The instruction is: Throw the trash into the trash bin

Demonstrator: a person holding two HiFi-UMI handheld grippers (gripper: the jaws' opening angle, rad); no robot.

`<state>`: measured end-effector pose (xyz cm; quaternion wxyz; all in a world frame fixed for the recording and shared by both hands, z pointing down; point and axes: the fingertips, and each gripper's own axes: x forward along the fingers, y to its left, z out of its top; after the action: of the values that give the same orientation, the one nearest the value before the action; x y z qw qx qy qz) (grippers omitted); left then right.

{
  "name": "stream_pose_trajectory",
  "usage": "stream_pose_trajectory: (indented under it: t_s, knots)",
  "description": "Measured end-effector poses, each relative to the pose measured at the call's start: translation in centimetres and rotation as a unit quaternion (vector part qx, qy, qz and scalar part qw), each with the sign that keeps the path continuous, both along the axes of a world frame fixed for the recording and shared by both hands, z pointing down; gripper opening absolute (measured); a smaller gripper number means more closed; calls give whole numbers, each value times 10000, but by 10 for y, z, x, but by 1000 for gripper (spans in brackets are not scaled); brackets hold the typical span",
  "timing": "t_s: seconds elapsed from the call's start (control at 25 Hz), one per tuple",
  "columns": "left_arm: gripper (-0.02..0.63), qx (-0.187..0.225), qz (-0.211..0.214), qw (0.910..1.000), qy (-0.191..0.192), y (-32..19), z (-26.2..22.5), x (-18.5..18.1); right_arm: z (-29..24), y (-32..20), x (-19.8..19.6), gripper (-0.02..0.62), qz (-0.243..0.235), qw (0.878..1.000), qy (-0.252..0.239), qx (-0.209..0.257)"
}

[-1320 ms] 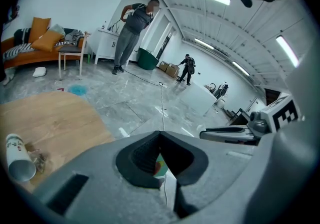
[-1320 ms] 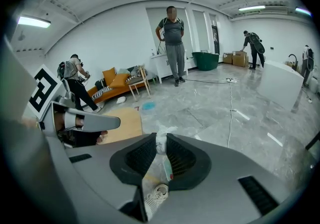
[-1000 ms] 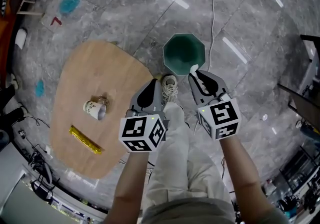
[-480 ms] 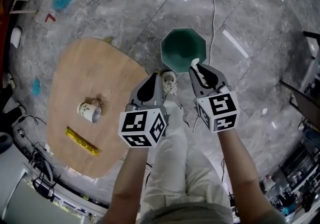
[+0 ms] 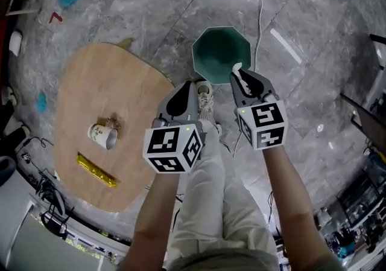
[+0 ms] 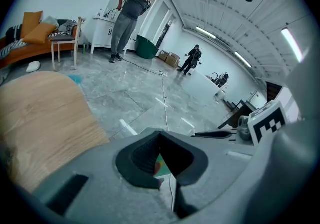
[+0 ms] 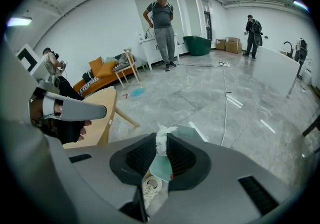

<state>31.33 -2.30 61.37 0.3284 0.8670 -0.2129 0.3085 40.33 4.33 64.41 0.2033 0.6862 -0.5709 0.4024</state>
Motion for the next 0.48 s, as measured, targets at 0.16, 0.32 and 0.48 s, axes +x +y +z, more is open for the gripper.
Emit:
stream_pose_trajectory:
  t_s: [0.16,0.32,0.48]
  knots:
    - [0,-38,-11,10000,-22,1,9,2,16,1,0,63,-17,9999,-50,-106]
    - [0,-64,-10,10000,-21,1,14,5,31,2,-1,63,-2,9997,-70,-213]
    - [0,-66,60,10000,-32,1,19,7,41,0,0,63,29,9996,-53,-263]
